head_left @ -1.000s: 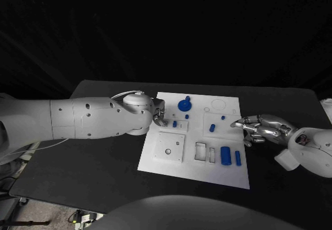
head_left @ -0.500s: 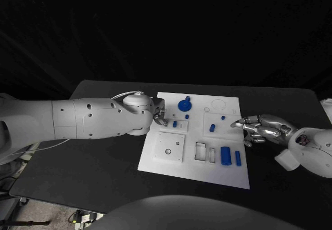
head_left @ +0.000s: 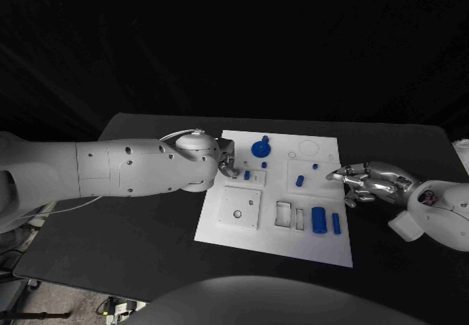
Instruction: Assemble the parts on the task board
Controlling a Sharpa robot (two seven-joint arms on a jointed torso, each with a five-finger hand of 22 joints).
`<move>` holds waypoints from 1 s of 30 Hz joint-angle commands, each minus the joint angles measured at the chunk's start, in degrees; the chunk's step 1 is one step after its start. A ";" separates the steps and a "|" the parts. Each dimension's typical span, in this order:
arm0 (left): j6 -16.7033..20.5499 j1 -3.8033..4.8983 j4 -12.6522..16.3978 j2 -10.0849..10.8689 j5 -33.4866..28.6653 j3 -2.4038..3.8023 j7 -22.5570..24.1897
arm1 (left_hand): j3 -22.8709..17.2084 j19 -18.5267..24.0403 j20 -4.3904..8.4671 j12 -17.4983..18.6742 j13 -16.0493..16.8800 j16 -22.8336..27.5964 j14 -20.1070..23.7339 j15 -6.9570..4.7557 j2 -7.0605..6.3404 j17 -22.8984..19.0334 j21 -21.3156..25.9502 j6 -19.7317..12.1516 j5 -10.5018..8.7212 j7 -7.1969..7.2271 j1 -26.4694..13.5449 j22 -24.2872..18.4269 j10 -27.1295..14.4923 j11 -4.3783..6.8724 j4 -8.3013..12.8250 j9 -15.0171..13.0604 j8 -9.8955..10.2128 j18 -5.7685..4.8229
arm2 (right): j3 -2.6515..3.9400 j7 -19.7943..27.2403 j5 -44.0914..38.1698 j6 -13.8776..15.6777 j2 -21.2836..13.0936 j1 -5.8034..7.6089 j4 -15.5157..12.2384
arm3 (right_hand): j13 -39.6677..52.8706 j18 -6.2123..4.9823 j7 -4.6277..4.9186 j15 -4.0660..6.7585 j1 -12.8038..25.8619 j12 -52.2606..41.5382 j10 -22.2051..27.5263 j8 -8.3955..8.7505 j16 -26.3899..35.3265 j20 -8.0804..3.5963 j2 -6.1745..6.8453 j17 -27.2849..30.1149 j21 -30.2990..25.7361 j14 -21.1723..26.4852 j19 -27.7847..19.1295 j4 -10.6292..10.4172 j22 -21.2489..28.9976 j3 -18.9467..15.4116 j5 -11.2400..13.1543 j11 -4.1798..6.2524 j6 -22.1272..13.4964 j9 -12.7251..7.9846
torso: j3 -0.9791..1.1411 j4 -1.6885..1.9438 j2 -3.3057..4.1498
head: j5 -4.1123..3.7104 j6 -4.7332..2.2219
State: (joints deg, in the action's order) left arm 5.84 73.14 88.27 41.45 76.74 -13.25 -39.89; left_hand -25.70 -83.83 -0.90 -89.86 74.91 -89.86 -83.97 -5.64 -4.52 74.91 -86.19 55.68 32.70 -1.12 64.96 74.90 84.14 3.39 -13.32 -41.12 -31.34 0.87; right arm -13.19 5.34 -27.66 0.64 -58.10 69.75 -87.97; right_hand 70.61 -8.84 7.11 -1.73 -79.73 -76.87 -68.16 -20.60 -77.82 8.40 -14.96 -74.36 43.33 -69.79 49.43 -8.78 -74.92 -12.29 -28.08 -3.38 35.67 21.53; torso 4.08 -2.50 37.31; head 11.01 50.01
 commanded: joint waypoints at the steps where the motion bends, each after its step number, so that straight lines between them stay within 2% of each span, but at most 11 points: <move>1: -0.45 -0.03 0.14 -0.16 -0.67 0.02 -3.99 | 0.34 -3.79 0.23 -0.14 15.09 -0.14 -6.03 -0.18 -0.09 15.09 0.30 0.51 -0.26 0.28 0.11 13.66 5.86 -0.22 -0.03 0.05 0.27 0.17 | -0.01 0.25 -0.03 -0.74 0.03 -0.08 0.02 | 0.06 -0.49 0.10 -0.07 -0.52 0.23 0.34 0.35 -0.13 0.05 -0.12 0.05 -0.17 0.40 -0.43 -0.05 -2.64 0.40 -0.30 -0.01 0.42 -0.05 | 0.01 0.00 0.01 | 0.03 -0.01; 15: -1.45 -0.58 0.45 -0.07 0.14 0.02 -4.79 | 0.83 -3.34 0.14 -0.14 15.09 -0.14 -6.03 -0.08 -0.19 15.09 1.17 0.40 -0.65 0.10 -0.06 13.37 5.86 -0.35 -0.31 0.39 1.11 0.38 | -0.01 0.36 -0.03 -0.74 0.07 -0.26 0.15 | 0.02 -0.51 0.12 -0.06 -0.61 0.25 0.38 0.38 -0.13 0.04 -0.11 0.07 -0.26 0.42 -0.52 0.04 -2.62 0.53 -0.41 -0.01 0.42 -0.07 | 0.00 0.02 0.03 | 0.06 -0.01; 22: -1.72 -0.80 0.24 0.02 1.09 0.02 -5.54 | 1.77 -3.11 0.01 -0.14 15.09 -0.14 -6.03 0.01 -0.50 15.09 1.70 0.41 -1.79 -0.04 -0.55 13.19 5.86 -0.47 -0.92 0.74 2.10 0.49 | -0.01 0.36 -0.03 -0.73 0.01 -0.29 0.14 | 0.02 -0.51 0.13 -0.06 -0.65 0.25 0.39 0.39 -0.14 0.04 -0.09 0.07 -0.24 0.41 -0.51 0.09 -2.63 0.60 -0.47 -0.01 0.43 -0.09 | -0.01 0.01 0.01 | 0.08 -0.01; 27: -1.88 -0.86 0.15 -0.01 1.27 0.02 -5.91 | 3.59 -3.05 -0.14 -0.14 15.09 -0.14 -6.03 0.16 -0.72 15.09 2.02 0.57 -6.82 -0.21 -1.60 13.11 5.86 -0.64 -2.17 1.14 3.34 0.54 | -0.01 0.39 -0.03 -0.76 0.05 -0.31 0.18 | 0.02 -0.51 0.13 -0.06 -0.65 0.25 0.39 0.39 -0.14 0.04 -0.09 0.07 -0.24 0.41 -0.51 0.09 -2.63 0.60 -0.47 -0.01 0.43 -0.09 | 0.01 -0.01 -0.01 | 0.23 -0.01; 30: -1.86 -0.89 0.10 -0.05 1.34 0.02 -5.97 | 4.61 -3.03 -0.20 -0.14 15.09 -0.14 -6.03 0.22 -0.90 15.09 2.15 0.76 -8.93 -0.28 -2.26 13.08 5.86 -0.72 -2.79 1.25 3.79 0.56 | -0.01 0.41 -0.03 -0.81 0.10 -0.32 0.21 | 0.02 -0.51 0.13 -0.06 -0.65 0.25 0.39 0.39 -0.14 0.04 -0.09 0.07 -0.24 0.41 -0.51 0.09 -2.63 0.60 -0.47 -0.01 0.43 -0.09 | -0.01 0.00 0.01 | 0.17 -0.01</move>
State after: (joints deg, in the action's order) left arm 5.32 72.44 88.36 41.51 77.62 -13.11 -39.89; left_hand -21.37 -83.83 -0.90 -89.86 74.90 -89.86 -83.97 -5.64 -5.50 74.94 -84.32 56.44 24.21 -1.06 63.37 74.90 83.94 3.19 -16.05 -40.01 -27.84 0.87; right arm -13.20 5.36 -27.65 0.64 -58.06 69.50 -87.74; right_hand 70.58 -8.84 7.10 -1.73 -79.72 -76.87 -68.17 -20.60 -77.82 8.40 -14.97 -74.37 43.36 -69.79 49.43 -8.78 -74.92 -11.98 -28.30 -3.39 35.67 21.53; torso 4.08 -2.48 37.33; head 11.21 50.01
